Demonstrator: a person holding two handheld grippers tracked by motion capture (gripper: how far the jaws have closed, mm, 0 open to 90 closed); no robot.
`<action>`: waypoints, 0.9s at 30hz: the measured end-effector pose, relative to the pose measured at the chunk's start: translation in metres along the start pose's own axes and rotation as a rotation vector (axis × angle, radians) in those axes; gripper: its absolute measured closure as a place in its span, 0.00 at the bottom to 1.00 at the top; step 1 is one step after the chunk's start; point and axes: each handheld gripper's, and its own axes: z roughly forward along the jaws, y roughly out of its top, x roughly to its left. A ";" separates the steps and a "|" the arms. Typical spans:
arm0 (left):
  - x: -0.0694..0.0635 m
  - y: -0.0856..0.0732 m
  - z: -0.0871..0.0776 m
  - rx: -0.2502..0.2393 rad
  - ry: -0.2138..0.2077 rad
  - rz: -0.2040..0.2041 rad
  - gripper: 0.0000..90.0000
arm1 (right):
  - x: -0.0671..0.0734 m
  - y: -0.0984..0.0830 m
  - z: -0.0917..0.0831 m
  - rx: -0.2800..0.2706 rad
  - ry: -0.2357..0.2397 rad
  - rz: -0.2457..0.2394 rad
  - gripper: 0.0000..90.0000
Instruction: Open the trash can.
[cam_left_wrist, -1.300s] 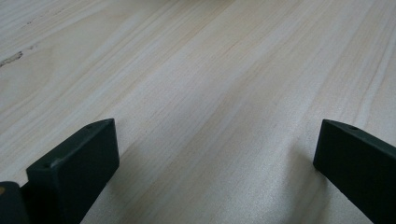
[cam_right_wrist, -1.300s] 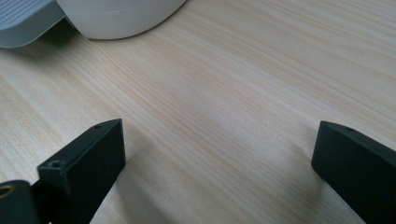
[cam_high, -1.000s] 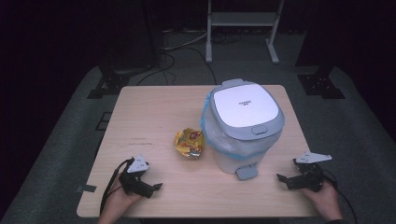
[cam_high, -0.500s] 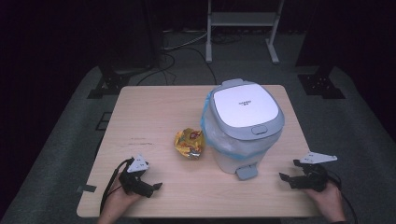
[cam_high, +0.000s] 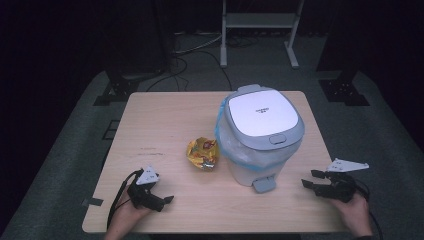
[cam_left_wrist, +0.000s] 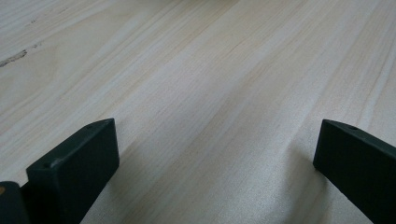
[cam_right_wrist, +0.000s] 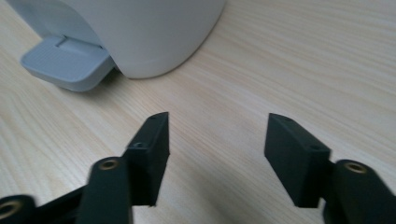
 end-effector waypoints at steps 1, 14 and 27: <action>0.000 0.000 0.000 0.000 0.000 0.000 0.00 | -0.001 0.001 -0.001 -0.009 0.009 0.003 0.52; 0.000 0.000 0.000 0.000 0.000 0.000 0.00 | 0.000 0.010 -0.011 -0.037 0.056 0.016 0.74; 0.000 0.000 0.000 0.000 0.000 0.000 0.00 | 0.000 0.024 -0.025 -0.083 0.114 0.011 1.00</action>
